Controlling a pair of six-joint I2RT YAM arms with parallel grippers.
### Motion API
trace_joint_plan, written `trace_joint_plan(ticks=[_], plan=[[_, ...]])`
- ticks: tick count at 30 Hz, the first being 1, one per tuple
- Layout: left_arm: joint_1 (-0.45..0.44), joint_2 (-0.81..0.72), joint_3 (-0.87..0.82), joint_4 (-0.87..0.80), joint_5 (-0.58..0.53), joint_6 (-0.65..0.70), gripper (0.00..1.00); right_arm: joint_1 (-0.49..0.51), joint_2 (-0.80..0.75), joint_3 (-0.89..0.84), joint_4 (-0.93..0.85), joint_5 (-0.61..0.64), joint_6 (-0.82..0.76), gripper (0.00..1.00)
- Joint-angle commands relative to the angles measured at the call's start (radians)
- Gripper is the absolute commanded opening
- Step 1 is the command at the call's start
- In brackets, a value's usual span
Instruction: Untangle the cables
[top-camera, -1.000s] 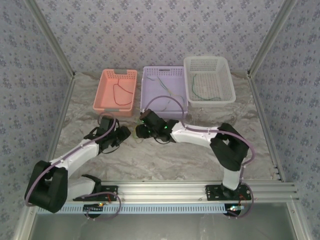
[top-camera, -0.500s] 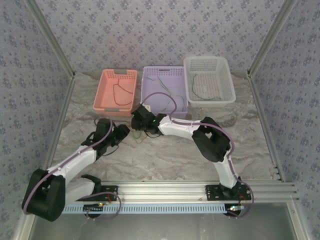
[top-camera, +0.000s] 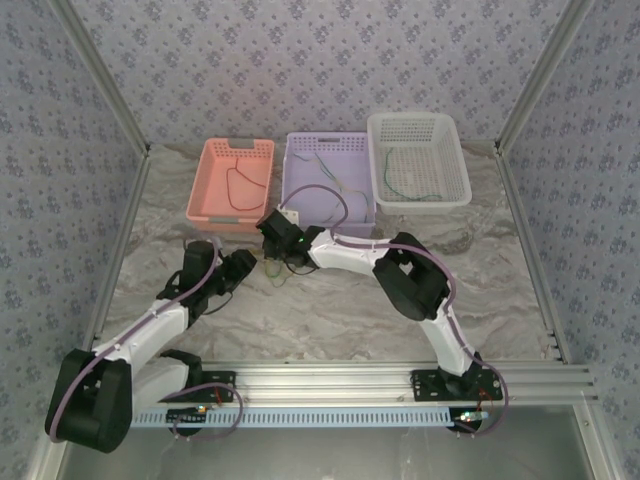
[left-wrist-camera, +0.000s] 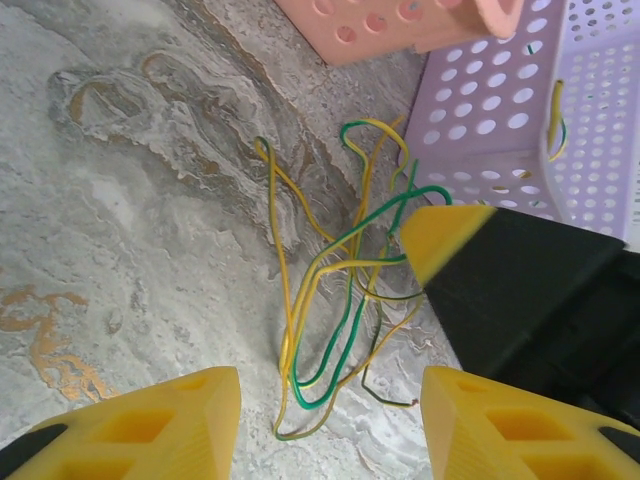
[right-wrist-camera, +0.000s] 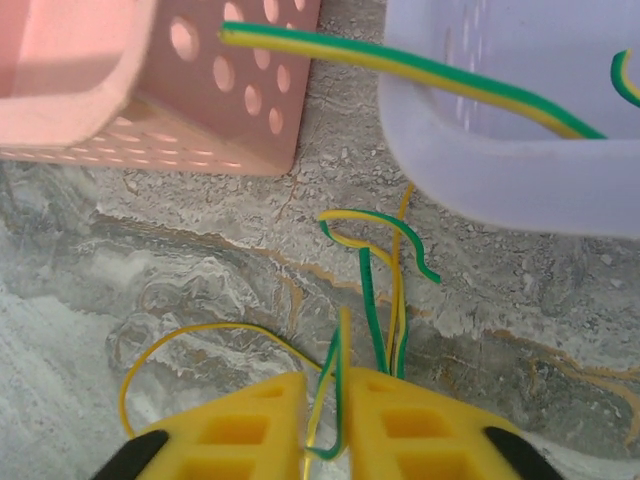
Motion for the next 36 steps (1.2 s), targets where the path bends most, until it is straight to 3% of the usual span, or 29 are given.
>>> trace_joint_plan(ticks=[1,5,15,22,29,36], plan=[[0.007,-0.016,-0.002,0.002,0.020,0.022,0.51,-0.005,0.013,0.041,-0.025,0.024,-0.024,0.11],[0.007,-0.011,-0.002,0.000,0.017,0.023,0.51,0.009,-0.030,0.030,-0.029,0.048,-0.061,0.00],[0.009,0.013,0.013,0.031,0.000,0.013,0.56,0.026,-0.256,-0.160,0.126,-0.030,-0.111,0.00],[0.007,0.035,0.033,0.122,0.037,-0.037,0.57,0.005,-0.421,-0.326,0.278,-0.162,-0.193,0.00],[0.003,-0.152,0.089,-0.057,0.024,0.012,0.59,-0.056,-0.490,-0.380,0.337,-0.389,-0.342,0.00],[-0.004,-0.106,0.107,-0.084,0.105,0.017,0.55,-0.091,-0.533,-0.449,0.361,-0.513,-0.397,0.00]])
